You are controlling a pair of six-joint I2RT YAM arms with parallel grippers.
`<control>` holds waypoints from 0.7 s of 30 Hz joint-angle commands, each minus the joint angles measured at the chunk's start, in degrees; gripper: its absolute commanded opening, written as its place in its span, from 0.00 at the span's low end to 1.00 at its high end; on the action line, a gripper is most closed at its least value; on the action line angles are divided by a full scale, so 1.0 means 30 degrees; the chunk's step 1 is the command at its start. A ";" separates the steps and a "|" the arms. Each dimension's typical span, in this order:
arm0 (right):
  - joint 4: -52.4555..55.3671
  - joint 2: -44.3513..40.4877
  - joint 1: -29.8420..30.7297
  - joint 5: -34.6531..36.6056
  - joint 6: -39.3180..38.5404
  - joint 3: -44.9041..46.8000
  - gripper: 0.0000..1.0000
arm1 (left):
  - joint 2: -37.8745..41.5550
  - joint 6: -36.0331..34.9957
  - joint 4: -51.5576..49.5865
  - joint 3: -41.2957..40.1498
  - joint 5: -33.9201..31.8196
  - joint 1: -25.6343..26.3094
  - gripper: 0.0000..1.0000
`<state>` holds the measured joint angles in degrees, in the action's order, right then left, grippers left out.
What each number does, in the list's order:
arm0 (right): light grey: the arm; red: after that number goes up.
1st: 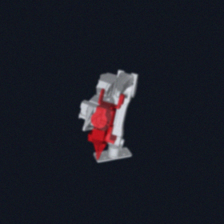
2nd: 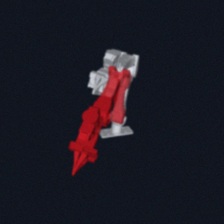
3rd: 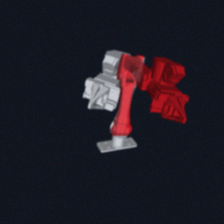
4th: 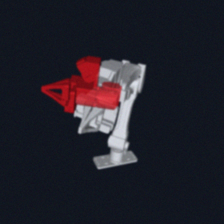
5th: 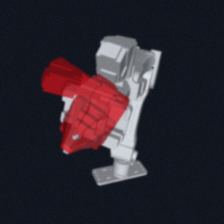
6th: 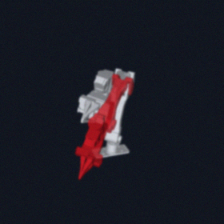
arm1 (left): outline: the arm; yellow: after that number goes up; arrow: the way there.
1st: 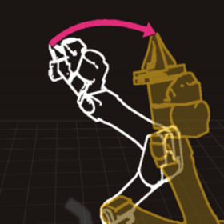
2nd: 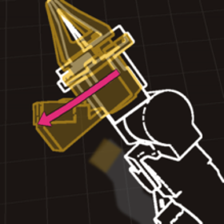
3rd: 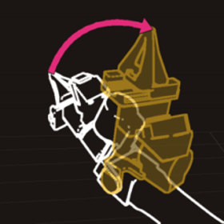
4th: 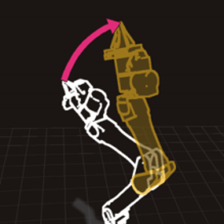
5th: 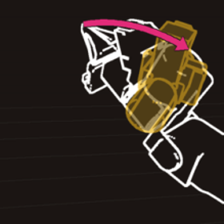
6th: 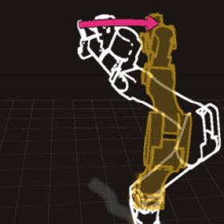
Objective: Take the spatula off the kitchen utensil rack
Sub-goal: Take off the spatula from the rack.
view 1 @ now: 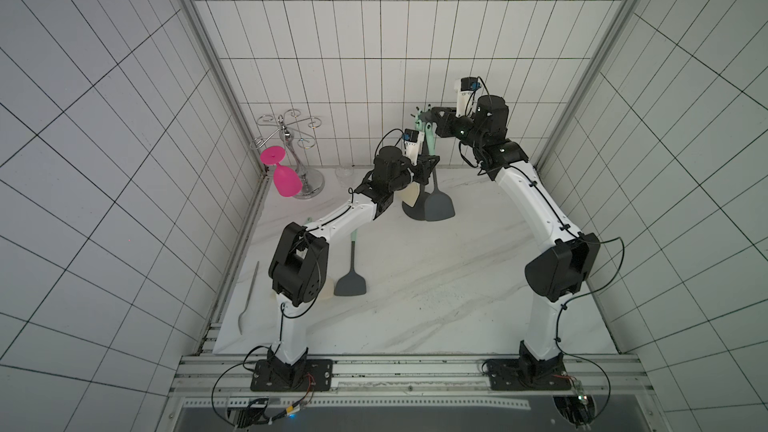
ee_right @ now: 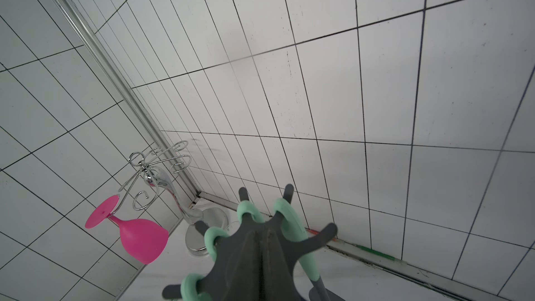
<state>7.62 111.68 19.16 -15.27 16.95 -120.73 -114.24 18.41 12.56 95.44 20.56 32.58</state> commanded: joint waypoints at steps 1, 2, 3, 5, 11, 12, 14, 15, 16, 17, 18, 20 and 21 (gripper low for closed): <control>0.1323 -0.0450 -0.0323 0.0280 -0.0150 0.1078 0.06 | 0.1158 0.0132 -0.0369 -0.0543 -0.1139 -0.0921 0.00; 0.1299 -0.0501 -0.0321 0.0363 -0.0117 0.1184 0.06 | 0.1315 0.0010 -0.0377 -0.0611 -0.1085 -0.0936 0.00; 0.1284 -0.0538 -0.0321 0.0412 -0.0055 0.1316 0.06 | 0.1465 -0.0083 -0.0378 -0.0698 -0.1055 -0.0957 0.00; 0.1299 -0.0604 -0.0325 0.0431 0.0029 0.1480 0.06 | 0.1812 -0.0248 -0.0451 -0.0807 -0.0997 -0.0986 0.00; 0.1299 -0.0751 -0.0327 0.0575 0.0318 0.1746 0.05 | 0.2648 -0.0504 -0.0379 -0.0981 -0.0472 -0.0971 0.00; 0.1299 -0.0751 -0.0321 0.0606 0.0370 0.1746 0.05 | 0.2743 -0.0539 -0.0378 -0.0993 -0.0289 -0.0986 0.00; 0.1327 -0.0722 -0.0323 0.0640 0.0475 0.1674 0.06 | 0.2984 -0.0593 -0.0334 -0.1038 0.0003 -0.0986 0.00; 0.1353 -0.0677 -0.0321 0.0636 0.0552 0.1575 0.05 | 0.3088 -0.0626 -0.0265 -0.1108 0.0175 -0.0986 0.00; 0.1379 -0.0627 -0.0332 0.0639 0.0615 0.1520 0.05 | 0.3194 -0.0643 -0.0184 -0.1203 0.0368 -0.0986 0.00; 0.1412 -0.0584 -0.0322 0.0624 0.0703 0.1389 0.05 | 0.3338 -0.0685 0.0028 -0.1346 0.0672 -0.0986 0.00; 0.1448 -0.0505 -0.0326 0.0568 0.0807 0.1260 0.05 | 0.3458 -0.0736 0.0275 -0.1502 0.1040 -0.1006 0.00; 0.1533 -0.0378 -0.0325 0.0494 0.0981 0.1033 0.05 | 0.3666 -0.0795 0.0598 -0.1722 0.1556 -0.1014 0.00; 0.1533 -0.0299 -0.0309 0.0446 0.1077 0.0943 0.05 | 0.3760 -0.0847 0.0687 -0.1802 0.1814 -0.0994 0.00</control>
<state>6.33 109.95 19.16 -15.20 19.53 -117.91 -107.42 16.03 8.40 90.21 24.93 31.11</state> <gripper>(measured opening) 0.067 0.093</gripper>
